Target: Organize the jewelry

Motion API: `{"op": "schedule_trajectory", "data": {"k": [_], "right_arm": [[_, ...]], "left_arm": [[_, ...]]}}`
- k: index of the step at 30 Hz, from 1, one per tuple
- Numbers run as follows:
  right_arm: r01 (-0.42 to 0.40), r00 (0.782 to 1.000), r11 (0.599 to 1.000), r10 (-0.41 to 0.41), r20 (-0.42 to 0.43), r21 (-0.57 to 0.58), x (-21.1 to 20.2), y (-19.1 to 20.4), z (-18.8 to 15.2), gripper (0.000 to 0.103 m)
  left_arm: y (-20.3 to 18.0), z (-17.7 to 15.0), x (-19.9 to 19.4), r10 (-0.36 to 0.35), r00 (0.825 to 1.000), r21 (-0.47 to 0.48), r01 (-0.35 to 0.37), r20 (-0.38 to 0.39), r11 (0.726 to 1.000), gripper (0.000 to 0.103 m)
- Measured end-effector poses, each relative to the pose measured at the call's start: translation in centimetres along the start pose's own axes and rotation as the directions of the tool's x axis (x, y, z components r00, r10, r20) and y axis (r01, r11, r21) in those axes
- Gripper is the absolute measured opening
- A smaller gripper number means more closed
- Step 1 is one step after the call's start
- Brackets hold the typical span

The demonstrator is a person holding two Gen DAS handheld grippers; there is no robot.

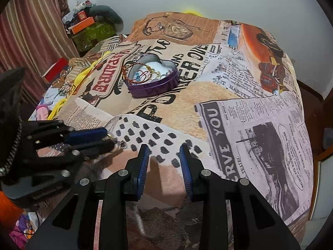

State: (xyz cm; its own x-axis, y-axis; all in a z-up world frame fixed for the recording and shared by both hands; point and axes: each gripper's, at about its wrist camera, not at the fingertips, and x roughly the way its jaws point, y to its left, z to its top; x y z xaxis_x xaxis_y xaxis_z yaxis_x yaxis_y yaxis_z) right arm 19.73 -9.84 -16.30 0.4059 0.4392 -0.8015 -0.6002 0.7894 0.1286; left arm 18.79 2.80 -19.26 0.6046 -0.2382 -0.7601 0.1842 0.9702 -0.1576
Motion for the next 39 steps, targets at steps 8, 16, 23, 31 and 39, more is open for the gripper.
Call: {"op": "schedule_trajectory", "data": {"k": [8,16,23,31,39], "right_arm": [[-0.036,0.999,0.998,0.035,-0.032,-0.045,1.4,2.4,0.4,0.027],[-0.038,0.995,0.988,0.024,-0.093,-0.151,3.8,4.9,0.7,0.027],[-0.04,0.995,0.983,0.023,-0.097,-0.178,4.1,5.3,0.6,0.02],[-0.043,0.996,0.984,0.028,-0.09,-0.17,3.8,5.3,1.0,0.008],[-0.027,0.998,0.994,0.032,0.053,-0.109,-0.1,4.0,4.8,0.008]], "left_arm": [[2.1,-0.7,-1.7,0.041,0.999,-0.038,-0.041,0.023,0.998,0.017],[3.5,-1.6,-1.7,0.045,0.999,-0.075,-0.044,0.012,0.996,0.017],[3.8,-1.8,-1.7,0.046,0.999,-0.093,-0.045,0.013,0.995,0.017],[3.7,-1.2,-2.7,0.057,0.998,-0.096,-0.053,0.036,0.994,0.017],[4.1,1.5,-3.9,0.074,0.992,-0.097,-0.064,0.1,0.993,0.017]]}}
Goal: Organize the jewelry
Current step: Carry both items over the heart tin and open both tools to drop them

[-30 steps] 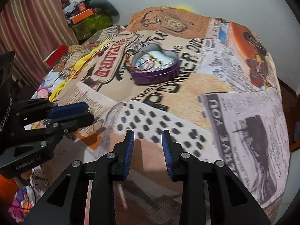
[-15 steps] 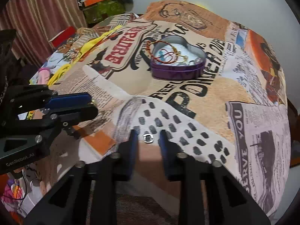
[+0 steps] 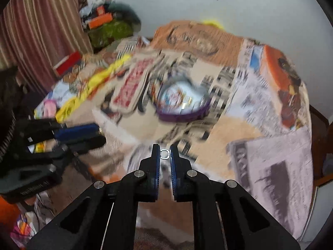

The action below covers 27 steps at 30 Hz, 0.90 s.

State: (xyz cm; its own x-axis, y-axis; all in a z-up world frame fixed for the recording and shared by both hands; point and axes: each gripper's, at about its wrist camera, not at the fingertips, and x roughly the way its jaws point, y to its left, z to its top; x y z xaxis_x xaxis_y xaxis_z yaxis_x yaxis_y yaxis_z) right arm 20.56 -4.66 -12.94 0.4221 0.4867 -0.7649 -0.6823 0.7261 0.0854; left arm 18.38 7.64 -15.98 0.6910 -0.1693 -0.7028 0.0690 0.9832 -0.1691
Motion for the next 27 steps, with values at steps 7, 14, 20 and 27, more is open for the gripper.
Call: {"op": "schedule_trajectory", "data": {"k": [7,14,20,27], "right_arm": [[0.009,0.995,0.999,-0.012,0.097,0.034,-1.6,-1.2,2.9,0.008],[-0.003,0.994,0.998,-0.004,0.111,0.063,0.1,-2.2,4.3,0.008],[-0.005,0.996,0.998,-0.002,0.092,0.068,2.3,-2.9,5.2,0.008],[-0.005,0.999,0.996,0.002,0.035,0.092,5.8,-4.7,6.2,0.009]], "left_arm": [[0.9,2.5,0.7,0.001,0.999,-0.021,0.0,0.035,1.0,0.017],[1.7,4.2,3.1,-0.007,1.0,-0.03,0.008,0.027,1.0,0.017],[2.3,5.2,6.0,-0.007,1.0,-0.026,0.007,0.0,1.0,0.017],[3.2,6.7,9.7,-0.03,0.999,-0.041,0.028,-0.041,0.999,0.017]]}}
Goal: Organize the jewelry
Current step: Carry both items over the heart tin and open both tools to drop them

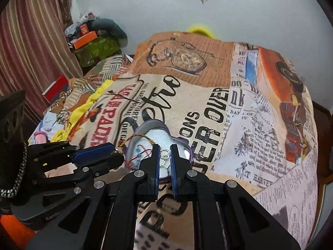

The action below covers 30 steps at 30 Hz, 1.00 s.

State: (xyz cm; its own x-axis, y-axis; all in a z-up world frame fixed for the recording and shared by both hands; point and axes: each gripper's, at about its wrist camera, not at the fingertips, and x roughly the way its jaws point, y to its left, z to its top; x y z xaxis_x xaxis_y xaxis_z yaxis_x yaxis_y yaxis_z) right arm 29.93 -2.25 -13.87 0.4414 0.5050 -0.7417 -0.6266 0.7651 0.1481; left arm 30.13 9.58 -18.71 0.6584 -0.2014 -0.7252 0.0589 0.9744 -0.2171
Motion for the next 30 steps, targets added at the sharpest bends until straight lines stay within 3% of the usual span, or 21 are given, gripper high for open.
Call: {"op": "schedule_trajectory", "data": {"k": [12,18,23,30], "right_arm": [[-0.046,0.998,0.999,0.047,-0.038,0.023,2.7,-0.9,0.4,0.009],[-0.046,0.997,0.998,0.048,-0.054,0.038,2.8,-1.0,0.3,0.009],[-0.035,0.998,0.998,0.037,-0.043,0.053,2.2,-1.2,0.4,0.026],[-0.002,1.0,0.999,0.002,-0.004,0.035,0.2,-0.9,0.5,0.027]], "left_arm": [[-0.1,0.5,2.1,-0.006,1.0,0.021,0.006,-0.007,1.0,0.017],[-0.7,0.4,1.7,0.039,0.999,0.051,-0.04,0.012,0.998,0.017],[-0.5,0.4,1.5,0.04,0.999,0.035,-0.04,-0.002,0.999,0.017],[-0.7,0.5,-0.9,0.04,0.999,0.025,-0.04,0.025,0.999,0.018]]}}
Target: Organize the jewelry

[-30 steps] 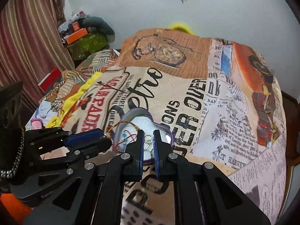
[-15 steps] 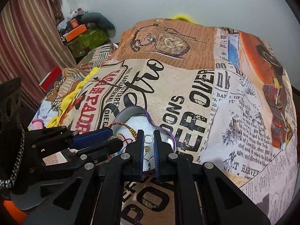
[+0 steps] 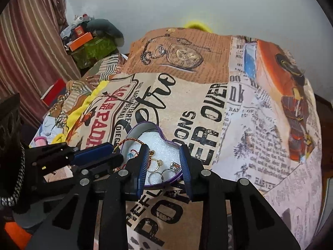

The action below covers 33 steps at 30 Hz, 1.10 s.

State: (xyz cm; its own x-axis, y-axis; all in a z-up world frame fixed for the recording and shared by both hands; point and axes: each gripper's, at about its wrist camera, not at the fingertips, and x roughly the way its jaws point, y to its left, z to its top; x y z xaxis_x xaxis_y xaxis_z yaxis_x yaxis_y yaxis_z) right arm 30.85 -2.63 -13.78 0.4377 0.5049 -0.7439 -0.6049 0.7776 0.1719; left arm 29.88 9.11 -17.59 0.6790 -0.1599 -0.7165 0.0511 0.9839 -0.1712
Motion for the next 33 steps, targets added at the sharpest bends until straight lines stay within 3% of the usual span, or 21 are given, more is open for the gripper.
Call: {"op": "schedule_trajectory", "data": {"k": [8,13,17,21,24,26,28,29,31,33], "right_arm": [[0.026,0.995,1.0,-0.024,0.102,-0.017,-5.9,1.4,-0.3,0.027],[0.043,0.972,0.999,-0.035,0.232,-0.03,-12.2,3.3,-0.7,0.027],[0.061,0.922,0.997,-0.04,0.386,-0.041,-19.0,5.4,-1.8,0.027],[0.076,0.847,0.996,-0.041,0.529,-0.044,-25.1,7.8,-4.1,0.027],[0.093,0.784,0.994,-0.042,0.619,-0.05,-28.8,9.6,-6.3,0.028],[0.115,0.749,0.992,-0.053,0.661,-0.05,-30.5,10.8,-7.6,0.034],[0.138,0.717,0.99,-0.071,0.693,-0.042,-31.3,11.6,-8.5,0.056],[0.152,0.694,0.988,-0.087,0.715,-0.028,-31.9,12.1,-9.3,0.062],[0.166,0.673,0.986,-0.107,0.732,-0.008,-32.1,12.5,-10.0,0.081],[0.185,0.664,0.983,-0.132,0.736,0.01,-31.8,12.8,-10.4,0.087]], "left_arm": [[-0.8,0.9,-6.5,0.005,0.994,-0.03,-0.002,0.106,1.0,0.018],[-2.7,1.4,-13.7,0.039,0.968,-0.008,-0.039,0.247,0.999,0.018],[-4.8,0.7,-20.4,0.054,0.919,0.012,-0.063,0.39,0.998,0.023],[-6.8,-1.2,-27.0,0.059,0.844,0.009,-0.075,0.532,0.997,0.033],[-8.0,-3.0,-30.2,0.065,0.8,0.01,-0.089,0.596,0.996,0.045],[-8.8,-4.0,-31.6,0.088,0.772,0.0,-0.114,0.63,0.994,0.062],[-9.4,-5.1,-32.6,0.112,0.747,-0.008,-0.141,0.655,0.99,0.07],[-9.5,-5.4,-32.8,0.119,0.741,-0.011,-0.149,0.66,0.989,0.076],[-9.9,-6.2,-33.3,0.128,0.734,-0.012,-0.161,0.666,0.987,0.086],[-10.1,-6.8,-33.5,0.14,0.729,-0.019,-0.171,0.67,0.985,0.089]]}}
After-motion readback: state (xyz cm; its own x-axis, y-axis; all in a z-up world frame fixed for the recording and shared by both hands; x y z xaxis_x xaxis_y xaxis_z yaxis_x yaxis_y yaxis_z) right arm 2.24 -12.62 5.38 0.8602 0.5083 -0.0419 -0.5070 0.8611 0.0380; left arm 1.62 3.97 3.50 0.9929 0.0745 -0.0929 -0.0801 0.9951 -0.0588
